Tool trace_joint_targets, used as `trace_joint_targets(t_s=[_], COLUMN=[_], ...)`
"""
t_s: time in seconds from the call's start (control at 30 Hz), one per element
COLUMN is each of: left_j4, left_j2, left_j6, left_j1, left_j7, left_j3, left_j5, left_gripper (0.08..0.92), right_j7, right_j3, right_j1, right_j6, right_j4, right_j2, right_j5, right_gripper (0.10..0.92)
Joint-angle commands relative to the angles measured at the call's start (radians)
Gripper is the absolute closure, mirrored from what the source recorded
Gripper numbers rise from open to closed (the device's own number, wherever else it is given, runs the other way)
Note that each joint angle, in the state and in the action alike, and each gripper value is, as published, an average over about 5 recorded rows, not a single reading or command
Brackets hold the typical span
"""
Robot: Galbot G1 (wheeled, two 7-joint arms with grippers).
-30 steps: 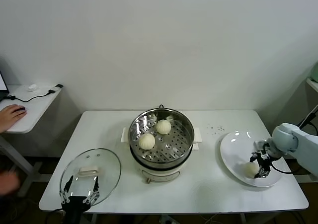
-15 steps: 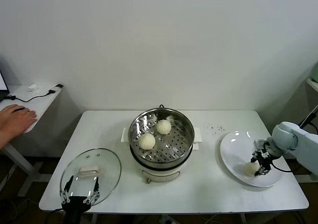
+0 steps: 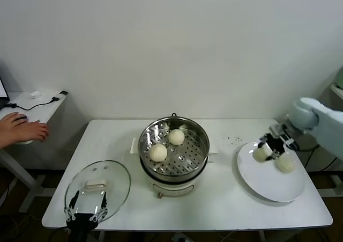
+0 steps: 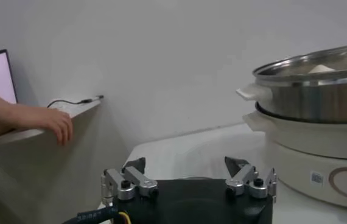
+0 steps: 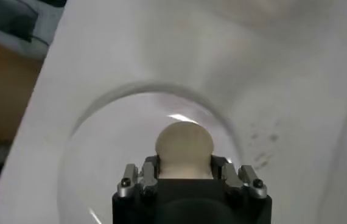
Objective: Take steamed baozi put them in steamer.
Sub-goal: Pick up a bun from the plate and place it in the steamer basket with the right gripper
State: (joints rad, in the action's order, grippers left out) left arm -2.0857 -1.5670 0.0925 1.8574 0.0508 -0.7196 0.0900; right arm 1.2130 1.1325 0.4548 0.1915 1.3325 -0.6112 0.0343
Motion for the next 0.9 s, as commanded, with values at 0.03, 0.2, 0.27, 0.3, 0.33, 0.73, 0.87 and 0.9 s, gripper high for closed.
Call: trace_joint_targets(t_s=[0.03,0.2,0.27,0.3,0.33,0.73,0.87,0.9], left_j4=[-0.001,-0.001,-0.003,-0.004,-0.005,-0.007,-0.004,-0.002], left_j2=[0.0,0.0,-0.001,-0.001,-0.001,-0.005,-0.003,-0.003], left_j6=[0.0,0.0,-0.001,-0.002,-0.003,-0.003,-0.004,-0.004], left_j1=[0.005,0.009,0.01,0.011,0.012,0.012,0.012,0.012], left_j7=[0.0,0.0,0.0,0.0,0.0,0.0,0.001,0.001], left_j3=[0.001,0.003,0.004,0.004,0.005,0.005,0.004,0.003], left_j5=[0.001,0.001,0.001,0.001,0.002,0.001,0.0,0.0], left_gripper=[0.177,0.177,0.177,0.177,0.177,0.177,0.177,0.177], right_j7=[0.049,0.037,0.032,0.031,0.03,0.005,0.002,0.002], right_j3=[0.174,0.126,0.105,0.097,0.091,0.085,0.109,0.113], right_j1=[0.395,0.355,0.319,0.299,0.277,0.03,0.003,-0.002], right_j6=[0.337,0.389,0.402,0.408,0.412,0.401,0.401,0.4], right_j4=[0.082,0.12,0.131,0.134,0.136,0.124,0.14,0.142], right_j2=[-0.28,-0.41,-0.453,-0.472,-0.491,-0.606,-0.604,-0.604], right_j5=[0.027,0.067,0.094,0.11,0.125,0.261,0.255,0.252], right_gripper=[0.46,0.457,0.457,0.457,0.457,0.449,0.448,0.448])
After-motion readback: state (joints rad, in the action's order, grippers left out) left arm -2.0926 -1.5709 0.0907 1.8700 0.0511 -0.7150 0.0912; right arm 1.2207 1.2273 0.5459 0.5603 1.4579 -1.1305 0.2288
